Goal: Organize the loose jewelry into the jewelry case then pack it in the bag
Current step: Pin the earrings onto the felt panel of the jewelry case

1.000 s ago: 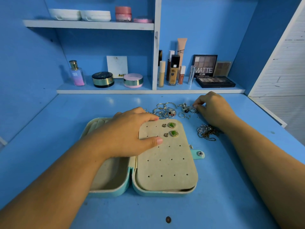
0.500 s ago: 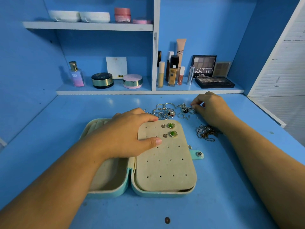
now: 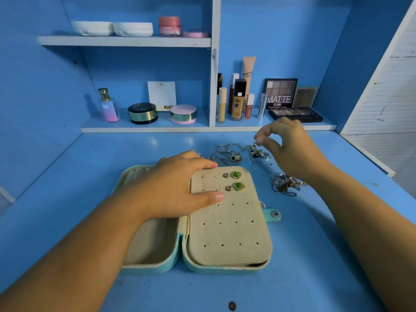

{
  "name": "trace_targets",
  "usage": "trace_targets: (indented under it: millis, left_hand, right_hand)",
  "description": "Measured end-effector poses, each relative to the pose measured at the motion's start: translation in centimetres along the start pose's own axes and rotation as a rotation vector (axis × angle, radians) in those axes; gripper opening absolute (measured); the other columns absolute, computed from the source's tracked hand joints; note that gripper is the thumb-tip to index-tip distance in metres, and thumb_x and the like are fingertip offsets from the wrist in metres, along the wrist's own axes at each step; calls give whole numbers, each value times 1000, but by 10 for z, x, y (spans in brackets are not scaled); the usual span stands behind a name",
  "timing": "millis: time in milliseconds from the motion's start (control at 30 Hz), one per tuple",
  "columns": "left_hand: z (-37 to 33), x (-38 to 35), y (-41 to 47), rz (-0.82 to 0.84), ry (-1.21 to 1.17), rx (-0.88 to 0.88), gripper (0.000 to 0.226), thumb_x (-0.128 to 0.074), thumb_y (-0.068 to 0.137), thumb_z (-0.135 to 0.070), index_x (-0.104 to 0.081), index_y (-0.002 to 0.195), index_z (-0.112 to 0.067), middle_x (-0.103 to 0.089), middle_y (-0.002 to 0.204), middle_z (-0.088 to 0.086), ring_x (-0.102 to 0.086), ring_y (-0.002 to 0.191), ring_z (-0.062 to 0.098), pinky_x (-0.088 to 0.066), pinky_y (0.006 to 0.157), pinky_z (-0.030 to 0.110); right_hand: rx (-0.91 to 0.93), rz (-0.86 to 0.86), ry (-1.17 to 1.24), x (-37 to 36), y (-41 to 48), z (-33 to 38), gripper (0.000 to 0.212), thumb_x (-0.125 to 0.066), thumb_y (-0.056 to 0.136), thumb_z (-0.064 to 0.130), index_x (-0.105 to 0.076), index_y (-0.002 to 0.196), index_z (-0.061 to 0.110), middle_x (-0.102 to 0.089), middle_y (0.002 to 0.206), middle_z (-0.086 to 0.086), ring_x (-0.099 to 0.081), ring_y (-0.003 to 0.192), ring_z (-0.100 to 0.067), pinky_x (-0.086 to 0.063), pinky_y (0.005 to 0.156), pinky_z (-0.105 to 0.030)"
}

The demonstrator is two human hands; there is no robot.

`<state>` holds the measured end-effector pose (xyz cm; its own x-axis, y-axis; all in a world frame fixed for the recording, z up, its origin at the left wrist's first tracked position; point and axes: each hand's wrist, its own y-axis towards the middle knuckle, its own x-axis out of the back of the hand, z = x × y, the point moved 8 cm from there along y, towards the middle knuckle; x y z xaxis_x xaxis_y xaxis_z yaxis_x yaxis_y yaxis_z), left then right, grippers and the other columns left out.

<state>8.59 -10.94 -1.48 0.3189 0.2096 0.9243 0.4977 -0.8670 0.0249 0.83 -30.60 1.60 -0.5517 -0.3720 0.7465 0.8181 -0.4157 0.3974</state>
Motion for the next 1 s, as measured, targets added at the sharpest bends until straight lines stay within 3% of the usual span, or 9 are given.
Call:
trace_targets:
  millis: [100, 200, 300, 433, 567, 700, 833, 933, 1000]
  left_hand:
    - [-5, 7, -1, -58, -11, -34, 71, -59, 69, -76, -52, 131, -41, -51, 120, -22, -51, 113, 0, -41, 101, 26]
    - [-12, 16, -1, -161, -105, -88, 39, -70, 78, -54, -63, 113, -38, -58, 109, -16, -52, 88, -14, -38, 74, 5]
    - [-12, 22, -1, -233, -245, -85, 19, -73, 80, -41, -67, 97, -36, -63, 100, -12, -49, 63, -19, -34, 59, 6]
    - [-8, 20, -1, -223, -355, -58, 25, -72, 78, -44, -73, 99, -30, -67, 100, -12, -52, 68, -17, -36, 65, 18]
    - [-3, 21, 1, -228, -443, -30, 41, -62, 67, -62, -74, 93, -32, -70, 97, -14, -63, 96, -2, -50, 86, 33]
    - [-2, 22, 2, -243, -494, -30, 36, -62, 69, -61, -73, 91, -35, -72, 94, -14, -66, 96, 3, -53, 91, 45]
    - [-4, 21, 1, -250, -491, -22, 27, -67, 74, -55, -71, 89, -34, -72, 92, -13, -65, 91, 0, -53, 90, 39]
    - [-4, 23, 0, -284, -391, -38, 7, -69, 83, -40, -69, 84, -34, -67, 92, -11, -58, 74, -6, -47, 74, 20]
    - [-8, 26, -1, -293, -276, -74, 4, -69, 85, -34, -68, 83, -31, -63, 92, -10, -53, 69, -10, -38, 65, 9]
  right_hand:
    - [125, 190, 176, -20, -27, 48, 18, -59, 90, 31, -56, 78, 44, -51, 97, 16, -45, 100, -6, -34, 83, -17]
    - [171, 239, 258, -35, -41, 69, 19, -61, 89, 29, -57, 78, 44, -53, 96, 15, -45, 103, -6, -34, 86, -14]
    - [158, 181, 325, -37, -42, 71, 17, -60, 89, 32, -58, 79, 44, -52, 95, 14, -46, 101, -6, -32, 83, -13]
    - [141, 121, 385, -38, -40, 67, 15, -60, 90, 29, -59, 82, 41, -55, 97, 11, -50, 104, -11, -34, 87, -20]
    - [135, 94, 412, -36, -39, 66, 17, -60, 91, 26, -59, 83, 41, -56, 96, 10, -51, 104, -12, -36, 87, -22]
    - [151, 96, 434, -37, -40, 67, 11, -60, 91, 26, -62, 86, 36, -57, 97, 8, -53, 104, -13, -41, 91, -28]
    - [152, 99, 451, -37, -39, 67, 8, -61, 90, 27, -63, 87, 34, -59, 97, 5, -55, 101, -13, -43, 88, -27]
    - [100, 123, 449, -35, -36, 61, 5, -61, 90, 29, -61, 89, 33, -61, 95, 6, -56, 90, -7, -42, 80, -19]
    - [67, 134, 324, -32, -34, 52, 6, -60, 91, 29, -59, 94, 34, -59, 93, 13, -53, 86, -2, -38, 71, -9]
